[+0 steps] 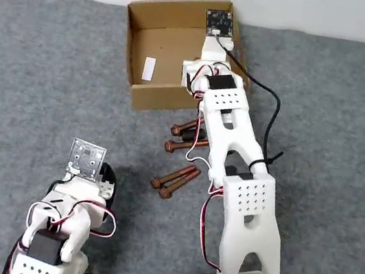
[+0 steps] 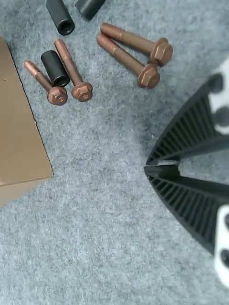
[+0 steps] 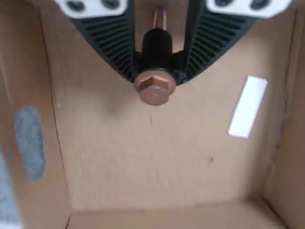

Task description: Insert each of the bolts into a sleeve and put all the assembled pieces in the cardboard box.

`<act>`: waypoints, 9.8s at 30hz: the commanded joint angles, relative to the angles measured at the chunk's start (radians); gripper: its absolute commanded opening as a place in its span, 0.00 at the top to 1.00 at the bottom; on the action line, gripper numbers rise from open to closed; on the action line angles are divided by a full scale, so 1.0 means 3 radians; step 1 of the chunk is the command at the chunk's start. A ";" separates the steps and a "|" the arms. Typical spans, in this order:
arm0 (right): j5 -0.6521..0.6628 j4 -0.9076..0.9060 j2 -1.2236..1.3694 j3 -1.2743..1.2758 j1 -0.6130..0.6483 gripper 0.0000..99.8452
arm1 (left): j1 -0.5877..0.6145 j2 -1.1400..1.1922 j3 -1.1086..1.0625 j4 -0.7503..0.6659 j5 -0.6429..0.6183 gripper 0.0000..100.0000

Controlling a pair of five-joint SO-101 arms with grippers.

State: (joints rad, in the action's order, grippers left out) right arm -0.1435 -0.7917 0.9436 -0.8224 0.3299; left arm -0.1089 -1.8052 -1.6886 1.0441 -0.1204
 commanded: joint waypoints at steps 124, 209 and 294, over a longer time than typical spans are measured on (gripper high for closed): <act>-0.0542 -0.3051 -0.4989 0.3851 -0.0417 0.99 | 0.0143 -0.0015 0.0330 0.0015 -0.0460 0.99; -0.0450 -0.2166 -0.8355 0.6444 -0.1409 0.99 | -0.0859 0.6782 0.4611 0.0471 0.0153 0.76; -0.0450 -0.2156 -0.8355 0.6449 -0.1419 0.99 | 0.0020 0.6132 0.5081 0.1923 0.3544 0.78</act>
State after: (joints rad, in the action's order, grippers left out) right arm -0.2877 -1.4653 -1.5681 1.1155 -0.0859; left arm -0.1320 0.0744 -0.2064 1.6978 0.7741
